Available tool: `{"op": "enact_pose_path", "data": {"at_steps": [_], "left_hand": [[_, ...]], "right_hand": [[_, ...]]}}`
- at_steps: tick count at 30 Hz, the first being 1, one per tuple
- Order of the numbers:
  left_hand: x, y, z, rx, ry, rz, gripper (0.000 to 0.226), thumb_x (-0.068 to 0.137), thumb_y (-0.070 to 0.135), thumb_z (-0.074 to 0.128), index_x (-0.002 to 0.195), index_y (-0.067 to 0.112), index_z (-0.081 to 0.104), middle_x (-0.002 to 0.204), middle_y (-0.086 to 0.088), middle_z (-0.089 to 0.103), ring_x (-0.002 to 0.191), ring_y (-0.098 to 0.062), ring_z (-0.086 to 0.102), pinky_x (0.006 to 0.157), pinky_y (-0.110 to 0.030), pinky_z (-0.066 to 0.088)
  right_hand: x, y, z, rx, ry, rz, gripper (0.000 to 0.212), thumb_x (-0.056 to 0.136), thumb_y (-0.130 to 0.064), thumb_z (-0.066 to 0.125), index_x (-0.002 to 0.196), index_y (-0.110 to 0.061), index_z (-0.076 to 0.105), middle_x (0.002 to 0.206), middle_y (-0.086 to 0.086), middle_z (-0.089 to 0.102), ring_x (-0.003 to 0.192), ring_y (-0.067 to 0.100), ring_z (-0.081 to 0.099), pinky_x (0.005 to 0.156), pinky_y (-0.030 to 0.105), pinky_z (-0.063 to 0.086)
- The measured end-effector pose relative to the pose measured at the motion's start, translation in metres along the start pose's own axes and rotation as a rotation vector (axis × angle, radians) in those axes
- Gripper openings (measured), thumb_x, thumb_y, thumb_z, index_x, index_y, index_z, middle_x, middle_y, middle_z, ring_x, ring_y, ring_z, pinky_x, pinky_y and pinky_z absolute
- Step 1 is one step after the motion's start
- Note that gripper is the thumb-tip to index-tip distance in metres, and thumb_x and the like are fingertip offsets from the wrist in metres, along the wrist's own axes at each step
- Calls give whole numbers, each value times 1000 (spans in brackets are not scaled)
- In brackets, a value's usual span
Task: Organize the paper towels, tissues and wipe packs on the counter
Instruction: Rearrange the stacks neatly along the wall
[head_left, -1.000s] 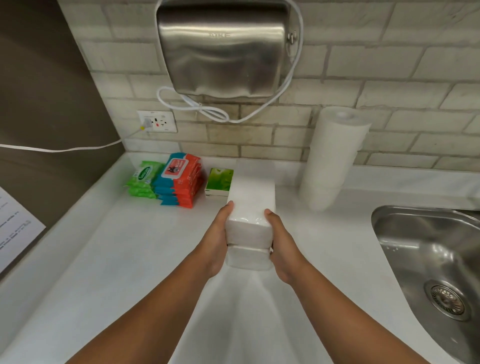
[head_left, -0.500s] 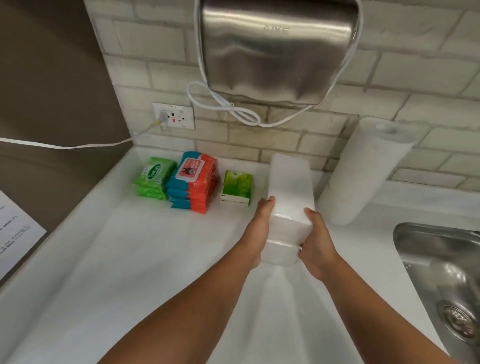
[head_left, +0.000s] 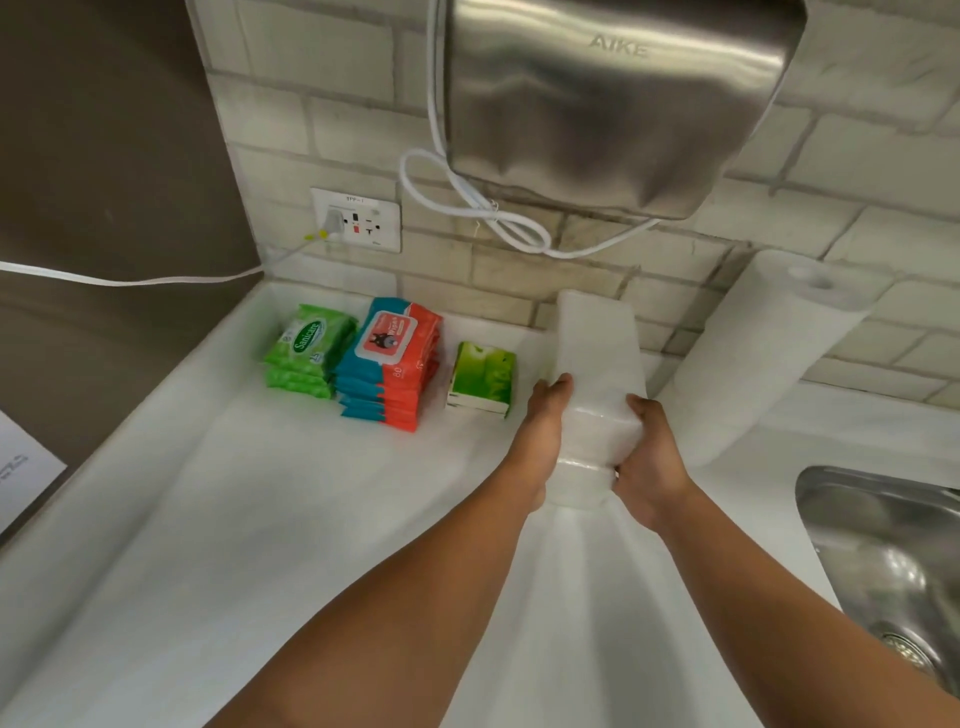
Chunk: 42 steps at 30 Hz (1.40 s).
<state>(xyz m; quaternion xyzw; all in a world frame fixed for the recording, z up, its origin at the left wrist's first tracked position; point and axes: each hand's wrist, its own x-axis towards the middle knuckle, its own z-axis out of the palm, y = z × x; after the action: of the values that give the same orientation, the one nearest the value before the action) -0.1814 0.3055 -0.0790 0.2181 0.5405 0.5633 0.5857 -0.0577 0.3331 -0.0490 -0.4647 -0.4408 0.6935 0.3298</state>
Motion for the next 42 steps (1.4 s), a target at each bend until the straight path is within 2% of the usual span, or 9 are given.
{"op": "enact_pose_path", "data": {"at_steps": [8,17,23,25,26,29,33,39,42], "left_hand": [[26,-2,1,-55,-10,3,113,48,99,58,147,48,42,146,9,57,132,-18,55,118,-46,37],[24,6,1,-25,-1,-4,89,67,89,55,143,43,51,133,6,66,122,-20,63,113,-47,43],[-3,22,1,-136,35,29,68,76,80,56,121,31,72,116,-1,77,111,-24,72,107,-49,50],[-17,27,5,-101,188,120,55,77,69,63,113,29,74,114,0,76,111,-23,69,109,-47,48],[-26,27,8,-34,298,199,42,83,58,65,109,26,73,112,1,75,110,-21,67,109,-44,47],[-59,21,26,150,467,468,6,97,28,63,101,27,68,105,7,70,101,-10,64,98,-29,48],[-83,2,65,300,378,694,13,96,18,61,93,29,68,100,7,68,97,-10,64,85,-17,48],[-57,-18,128,340,183,437,9,99,24,61,101,22,70,90,14,69,83,7,63,74,-5,44],[-24,-25,155,421,149,316,18,99,38,61,107,23,66,97,15,68,89,2,63,79,-12,41]], "right_hand": [[17,-4,-1,12,12,4,55,90,-56,42,129,-26,66,125,7,71,120,30,65,113,54,40],[21,-5,-4,14,32,34,54,92,-56,44,128,-24,66,122,9,72,116,30,67,103,46,49],[12,-12,-8,51,42,23,48,95,-66,40,123,-37,66,115,-9,75,117,15,64,105,39,46],[8,-9,-15,69,40,40,53,94,-69,38,123,-35,66,116,-11,75,120,12,61,105,38,44],[6,-7,-20,74,31,53,61,92,-72,39,132,-32,61,127,-10,70,128,13,55,111,41,39],[1,3,-37,93,45,92,82,89,-72,47,156,-28,31,159,-6,37,149,17,30,123,50,19],[-11,14,-67,6,166,74,57,94,-52,56,144,-25,51,143,-2,57,131,21,53,117,50,35],[-13,16,-131,-43,335,13,35,96,-42,59,123,-21,65,119,-3,71,110,19,66,103,44,49],[-3,6,-159,-24,388,11,43,95,-51,57,124,-20,63,122,0,68,112,21,63,100,42,48]]}}
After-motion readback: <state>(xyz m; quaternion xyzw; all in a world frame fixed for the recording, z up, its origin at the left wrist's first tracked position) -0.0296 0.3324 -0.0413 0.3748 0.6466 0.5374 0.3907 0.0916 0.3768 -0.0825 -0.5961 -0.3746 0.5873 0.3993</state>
